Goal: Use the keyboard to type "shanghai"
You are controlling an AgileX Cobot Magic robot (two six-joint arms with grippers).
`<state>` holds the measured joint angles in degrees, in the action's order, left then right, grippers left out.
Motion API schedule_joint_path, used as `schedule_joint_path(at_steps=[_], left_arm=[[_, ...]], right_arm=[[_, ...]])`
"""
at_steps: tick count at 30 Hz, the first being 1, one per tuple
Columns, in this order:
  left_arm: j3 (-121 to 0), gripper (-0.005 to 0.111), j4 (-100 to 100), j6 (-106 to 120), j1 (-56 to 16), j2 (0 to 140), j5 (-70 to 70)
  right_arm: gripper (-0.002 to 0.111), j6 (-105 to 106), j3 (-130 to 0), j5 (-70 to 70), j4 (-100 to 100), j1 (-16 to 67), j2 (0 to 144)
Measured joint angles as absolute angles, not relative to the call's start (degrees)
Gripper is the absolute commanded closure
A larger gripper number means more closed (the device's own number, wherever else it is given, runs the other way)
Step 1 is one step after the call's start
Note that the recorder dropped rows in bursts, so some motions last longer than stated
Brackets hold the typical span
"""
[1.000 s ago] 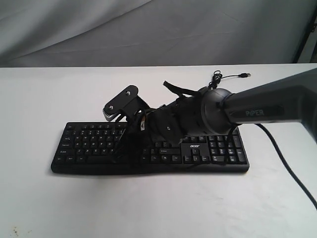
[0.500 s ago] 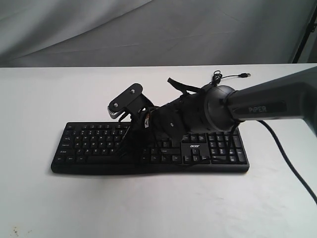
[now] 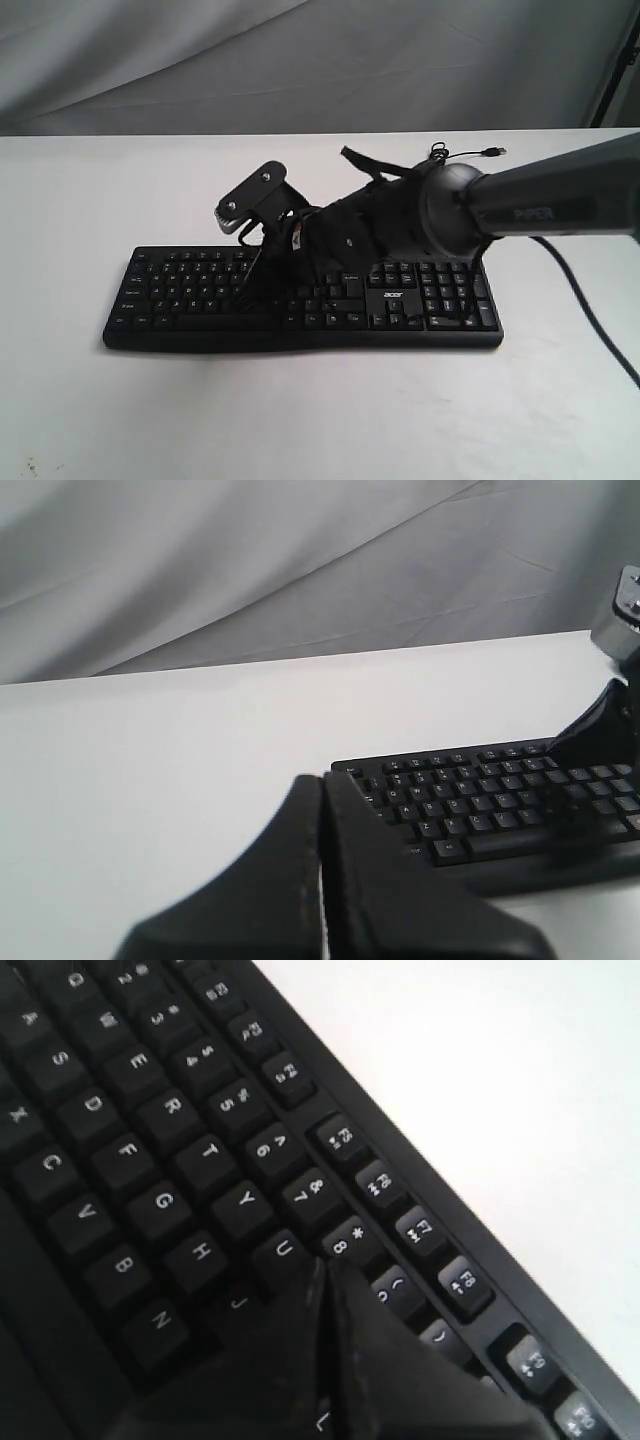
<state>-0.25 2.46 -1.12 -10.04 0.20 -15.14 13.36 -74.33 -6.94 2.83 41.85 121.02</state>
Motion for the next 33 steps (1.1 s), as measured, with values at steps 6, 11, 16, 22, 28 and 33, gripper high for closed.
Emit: schedule_joint_path(at_steps=[6,11,16,22,28,33], left_arm=[[-0.2,0.107,2.5,-1.1,-10.0,0.2,-15.1],[-0.2,0.107,2.5,-1.1,-10.0,0.2,-15.1],[-0.2,0.107,2.5,-1.1,-10.0,0.2,-15.1],[-0.2,0.107,2.5,-1.1,-10.0,0.2,-15.1],[-0.2,0.107,2.5,-1.1,-10.0,0.2,-15.1],[-0.2,0.107,2.5,-1.1,-10.0,0.2,-15.1]], right_arm=[[0.108,11.5,-61.0,-7.5,0.0,43.5,103.8],[0.108,7.2,-42.2,-7.2,1.3,44.6,87.4],[0.108,6.2,-30.5,-4.9,2.3,44.6,78.7],[0.108,6.1,-26.0,-3.9,2.3,44.6,72.0],[0.108,6.1,-25.6,-3.5,2.4,44.9,64.4],[0.108,6.1,-25.5,-3.8,2.4,45.2,57.3]])
